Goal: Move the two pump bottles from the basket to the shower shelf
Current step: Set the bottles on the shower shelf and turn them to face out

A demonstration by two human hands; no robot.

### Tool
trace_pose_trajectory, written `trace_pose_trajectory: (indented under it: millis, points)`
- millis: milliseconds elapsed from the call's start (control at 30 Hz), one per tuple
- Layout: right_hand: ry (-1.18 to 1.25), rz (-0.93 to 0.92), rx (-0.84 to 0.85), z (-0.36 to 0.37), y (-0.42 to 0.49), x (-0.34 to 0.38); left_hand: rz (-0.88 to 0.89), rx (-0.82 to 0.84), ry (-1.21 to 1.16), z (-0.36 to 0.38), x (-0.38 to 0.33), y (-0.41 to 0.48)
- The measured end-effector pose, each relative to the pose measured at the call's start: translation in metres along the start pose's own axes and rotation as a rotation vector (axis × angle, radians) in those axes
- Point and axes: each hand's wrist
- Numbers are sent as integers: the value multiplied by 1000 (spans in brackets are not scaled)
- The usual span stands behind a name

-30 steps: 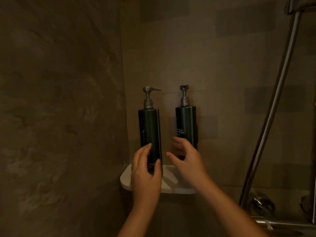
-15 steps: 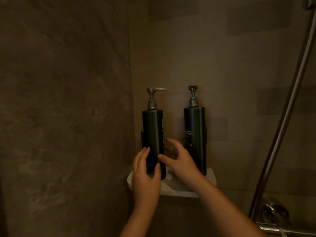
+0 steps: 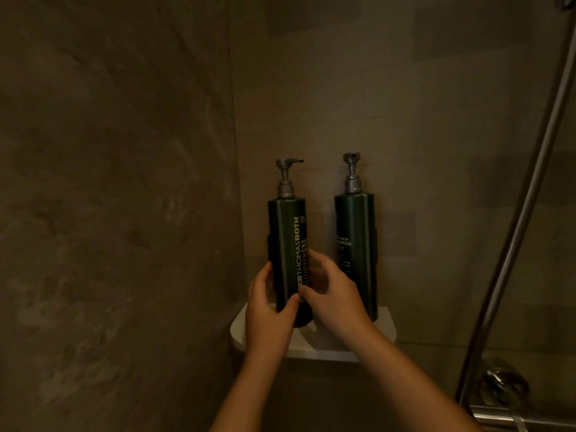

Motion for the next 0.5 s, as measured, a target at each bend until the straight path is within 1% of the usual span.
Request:
trace_pose_trajectory:
  millis: [133,500]
  points:
    - [-22,25,-22,-5,-4,2,-12,44,-21,5,1,7]
    - [-94,48,-16,-9,-7,5,-22,67,-77,16,11,23]
Point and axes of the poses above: each hand's wrist, its own y-axis towards the middle knuckle, its own z-axis out of the palm, x = y × z, and after that the axes turned 11 degrees about x, right-handed
